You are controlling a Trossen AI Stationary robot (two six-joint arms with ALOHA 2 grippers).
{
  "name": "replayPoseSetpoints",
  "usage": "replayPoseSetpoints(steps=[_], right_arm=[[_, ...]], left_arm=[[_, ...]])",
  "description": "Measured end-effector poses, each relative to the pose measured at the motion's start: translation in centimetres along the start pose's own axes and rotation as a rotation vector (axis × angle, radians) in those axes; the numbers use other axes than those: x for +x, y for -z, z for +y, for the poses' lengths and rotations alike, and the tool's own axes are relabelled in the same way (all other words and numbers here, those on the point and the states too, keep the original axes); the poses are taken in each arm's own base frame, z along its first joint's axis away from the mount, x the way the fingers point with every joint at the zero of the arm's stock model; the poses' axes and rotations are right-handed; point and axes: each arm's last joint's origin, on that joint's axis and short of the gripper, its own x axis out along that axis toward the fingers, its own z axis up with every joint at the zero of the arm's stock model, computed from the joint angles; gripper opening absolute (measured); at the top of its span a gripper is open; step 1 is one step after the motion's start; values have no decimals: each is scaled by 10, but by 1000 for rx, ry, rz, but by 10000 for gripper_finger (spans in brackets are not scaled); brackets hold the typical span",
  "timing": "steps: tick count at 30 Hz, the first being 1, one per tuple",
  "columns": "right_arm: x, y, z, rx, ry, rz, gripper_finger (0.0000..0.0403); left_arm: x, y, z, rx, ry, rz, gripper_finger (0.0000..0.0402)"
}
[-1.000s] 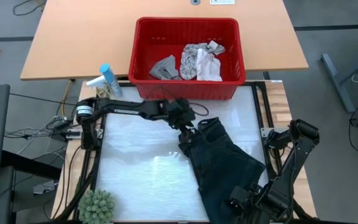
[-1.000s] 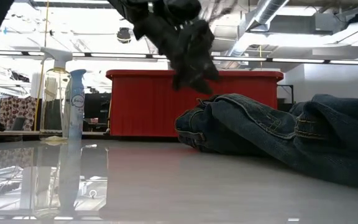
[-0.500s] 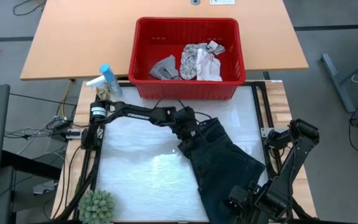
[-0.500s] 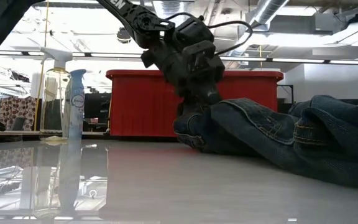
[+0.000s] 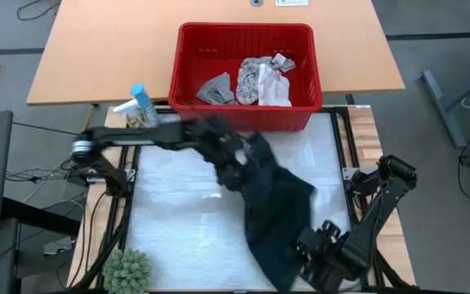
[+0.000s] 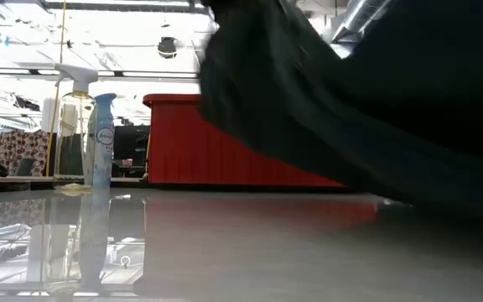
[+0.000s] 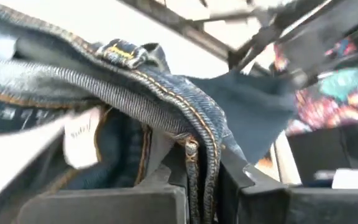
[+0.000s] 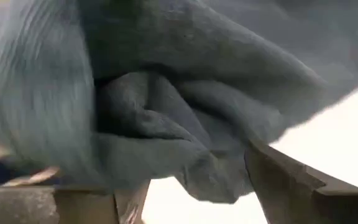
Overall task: Fold Laundry from Bin
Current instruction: Fold the blue pants from the red laundry bin
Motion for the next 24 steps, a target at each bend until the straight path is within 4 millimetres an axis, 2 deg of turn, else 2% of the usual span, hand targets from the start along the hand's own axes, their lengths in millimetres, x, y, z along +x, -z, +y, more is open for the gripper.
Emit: replayPoseSetpoints(steps=[6, 11, 14, 18, 24], right_arm=[[11, -41, -25, 30, 243, -117, 278], [12, -88, -38, 4, 250, -235, 278], [2, -114, -47, -11, 223, -309, 278], [-28, -146, -54, -10, 73, -484, 278], [-75, -181, -41, -115, -267, -794, 278]], left_arm=[[-95, -9, -50, 46, -67, -269, 17], [-152, -5, -75, 64, -108, -472, 28], [-174, -4, -84, 75, -126, -555, 28], [-197, -3, -94, 114, -157, -650, 28], [-216, -5, -100, 125, -268, -783, 29]])
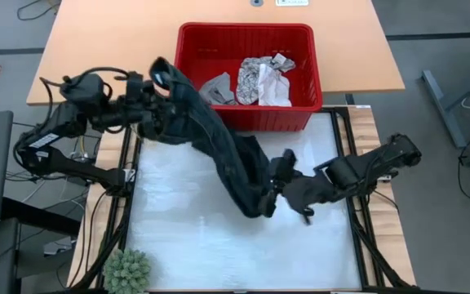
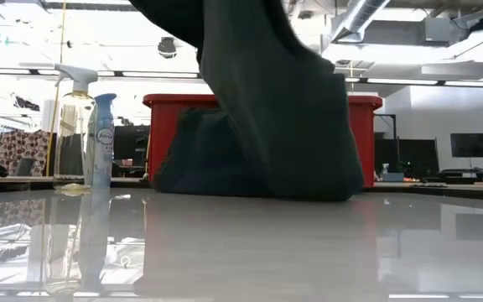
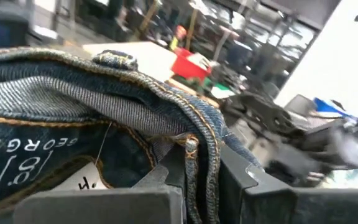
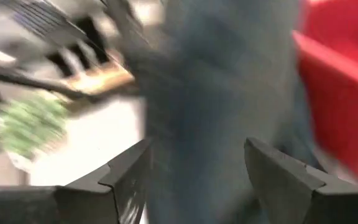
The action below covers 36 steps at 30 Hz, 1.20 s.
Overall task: Fold Laundry from Bin
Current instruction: Fold the blue pants from the red laundry bin
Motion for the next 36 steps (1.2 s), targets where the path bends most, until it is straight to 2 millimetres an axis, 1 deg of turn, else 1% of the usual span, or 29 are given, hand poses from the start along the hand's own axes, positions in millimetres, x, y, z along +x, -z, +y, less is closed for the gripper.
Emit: replayPoseSetpoints(steps=[2, 4, 7, 9, 12, 15, 18, 21, 23, 24, 26, 27, 29, 30, 32, 36], right_arm=[[3, -7, 7, -68, -38, -74, 278], [10, -5, 14, -160, -6, -106, 278], [29, 9, 23, -230, 97, -97, 278], [43, 19, 27, -260, 127, -73, 278], [61, 30, 35, -265, 161, -76, 278], [77, 42, 38, -276, 250, -74, 278], [89, 49, 36, -278, 368, -97, 278], [100, 50, 29, -248, 440, -112, 277], [105, 50, 20, -179, 468, -107, 265], [108, 50, 15, -138, 480, -103, 251], [108, 46, 5, -67, 482, -85, 198], [106, 44, 1, -50, 473, -71, 161], [99, 35, -4, -25, 440, -62, 69], [92, 30, -5, -17, 419, -67, 40], [77, 18, -7, 18, 385, -101, 35], [32, -10, -12, 67, 356, -217, 35]], left_arm=[[-2, -4, -1, 11, -22, -32, 29], [-3, -7, -1, 14, -48, -52, 29], [-2, -8, 0, 33, -78, -70, 29], [0, -8, 0, 48, -90, -72, 29], [3, -8, 0, 49, -97, -79, 30], [6, -6, 0, 50, -100, -73, 30], [7, -6, 0, 49, -95, -67, 30], [10, -6, -1, 23, -90, -77, 30], [11, -6, -1, 11, -72, -81, 30], [11, -7, -2, 4, -53, -87, 30], [10, -9, -4, -10, -11, -97, 30], [10, -10, -5, -21, 9, -97, 30], [8, -12, -7, -57, 61, -99, 30], [6, -13, -8, -78, 96, -102, 30], [2, -19, -12, -107, 190, -120, 30], [-11, -33, -22, -157, 388, -200, 30]])
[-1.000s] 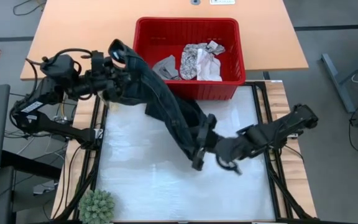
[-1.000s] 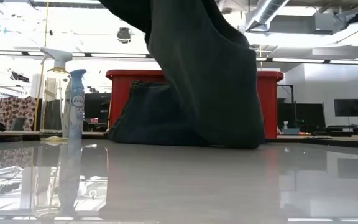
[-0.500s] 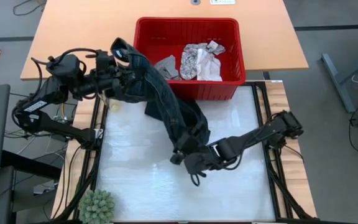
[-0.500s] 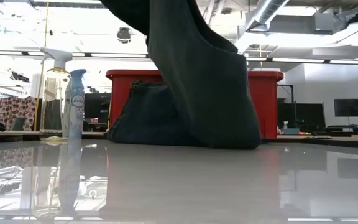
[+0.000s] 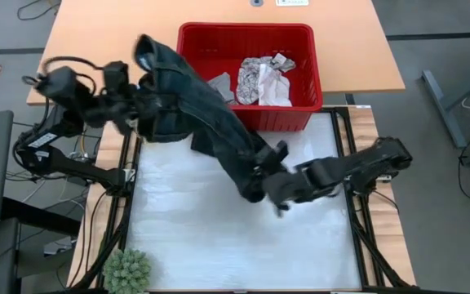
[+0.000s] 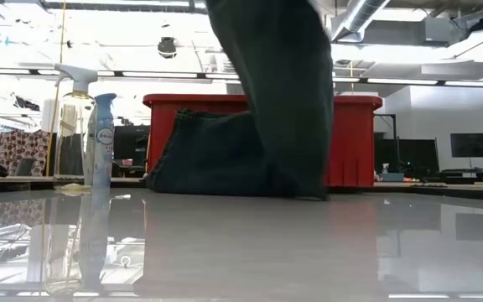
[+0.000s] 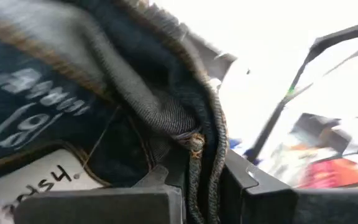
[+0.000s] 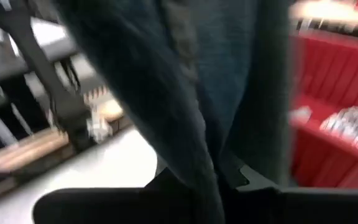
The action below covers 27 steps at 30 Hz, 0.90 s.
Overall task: Fold Laundry from Bin
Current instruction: Fold the blue pants from the red laundry bin
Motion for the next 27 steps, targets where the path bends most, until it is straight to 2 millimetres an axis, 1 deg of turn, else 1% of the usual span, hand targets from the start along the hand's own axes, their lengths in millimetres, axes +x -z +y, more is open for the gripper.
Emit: replayPoseSetpoints(steps=[5, 7, 9, 12, 14, 17, 19, 21, 24, 26, 27], right_arm=[[-48, -51, -28, 26, 9, -169, 35], [-63, -69, -41, 10, 37, -219, 35], [-73, -84, -53, -14, 92, -256, 35], [-78, -102, -69, -90, 204, -280, 35], [-79, -115, -79, -133, 276, -286, 35], [-78, -132, -94, -213, 389, -269, 35], [-80, -146, -104, -250, 433, -266, 35], [-83, -159, -113, -273, 451, -267, 35], [-87, -175, -118, -296, 461, -268, 35], [-89, -183, -117, -320, 453, -279, 35], [-89, -186, -115, -336, 447, -287, 35]], left_arm=[[-6, -18, -15, -5, 151, -172, 30], [-7, -23, -18, 21, 176, -235, 30], [-5, -24, -18, 36, 156, -279, 30], [3, -23, -13, 77, 84, -349, 30], [12, -22, -9, 127, 54, -416, 30], [34, -21, -3, 195, 66, -509, 30], [50, -26, -3, 224, 130, -555, 30], [67, -32, -5, 229, 199, -550, 30], [89, -43, -12, 193, 318, -495, 30], [96, -53, -21, 158, 397, -436, 30], [99, -54, -24, 140, 427, -391, 30]])
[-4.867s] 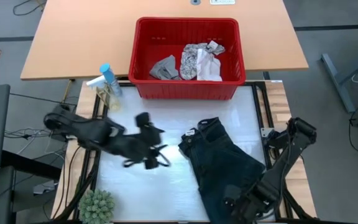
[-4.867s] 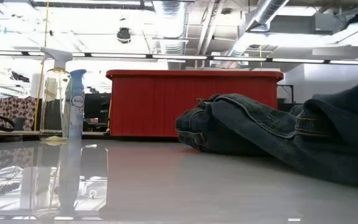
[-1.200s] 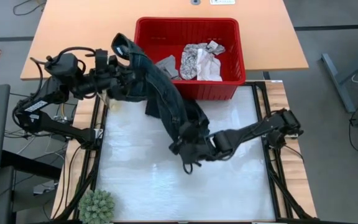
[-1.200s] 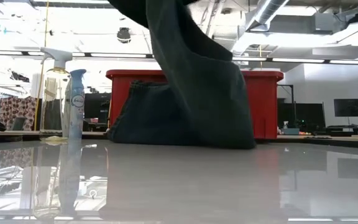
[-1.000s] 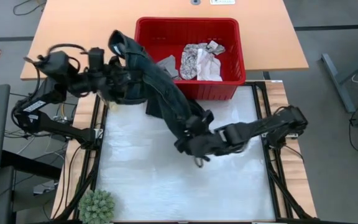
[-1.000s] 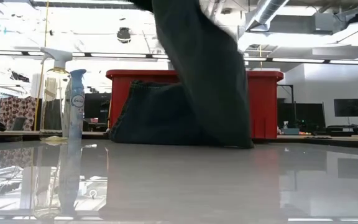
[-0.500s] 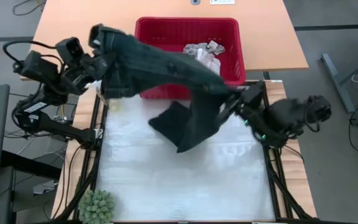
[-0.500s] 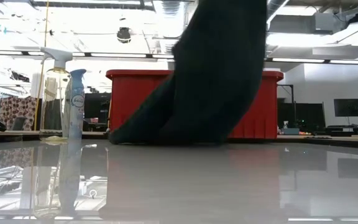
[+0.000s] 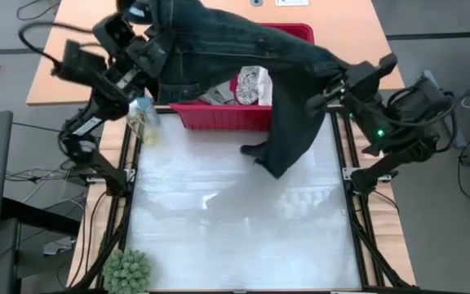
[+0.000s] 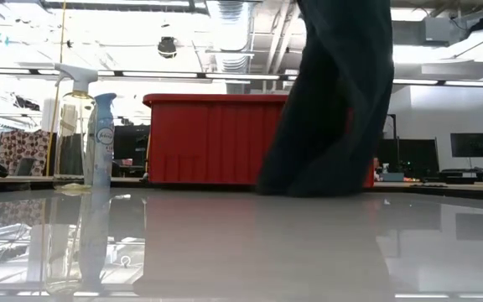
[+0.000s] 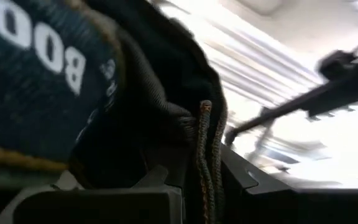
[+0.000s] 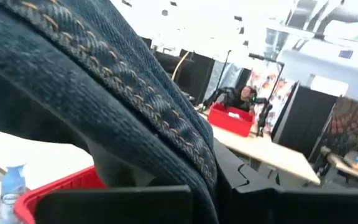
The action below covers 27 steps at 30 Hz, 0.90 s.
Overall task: Fold Laundry from Bin
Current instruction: Fold the blue pants from the red laundry bin
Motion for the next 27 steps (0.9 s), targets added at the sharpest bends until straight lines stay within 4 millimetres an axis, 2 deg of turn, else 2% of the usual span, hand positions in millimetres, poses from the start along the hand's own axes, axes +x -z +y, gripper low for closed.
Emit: replayPoseSetpoints(steps=[4, 6, 9, 12, 17, 20, 23, 27], right_arm=[[0, -11, 16, -49, -19, -31, 35], [-3, -11, 33, -83, -40, -35, 35], [-13, -4, 74, -157, -91, -30, 35], [-27, 12, 125, -236, -132, -1, 35], [-49, 59, 219, -313, -200, 14, 35], [-65, 100, 275, -359, -277, 15, 35], [-78, 142, 318, -320, -489, 45, 35], [-83, 195, 362, -163, -772, 239, 35]], left_arm=[[-8, 3, -9, -132, 86, 11, 30], [-15, -6, -19, -222, 112, 69, 30], [-25, -15, -37, -321, 181, 220, 30], [-33, -11, -56, -427, 205, 385, 30], [-52, 8, -78, -605, -16, 633, 30], [-69, 15, -89, -639, -228, 751, 30], [-87, 22, -98, -657, -480, 842, 30], [-106, 34, -106, -665, -729, 950, 30]])
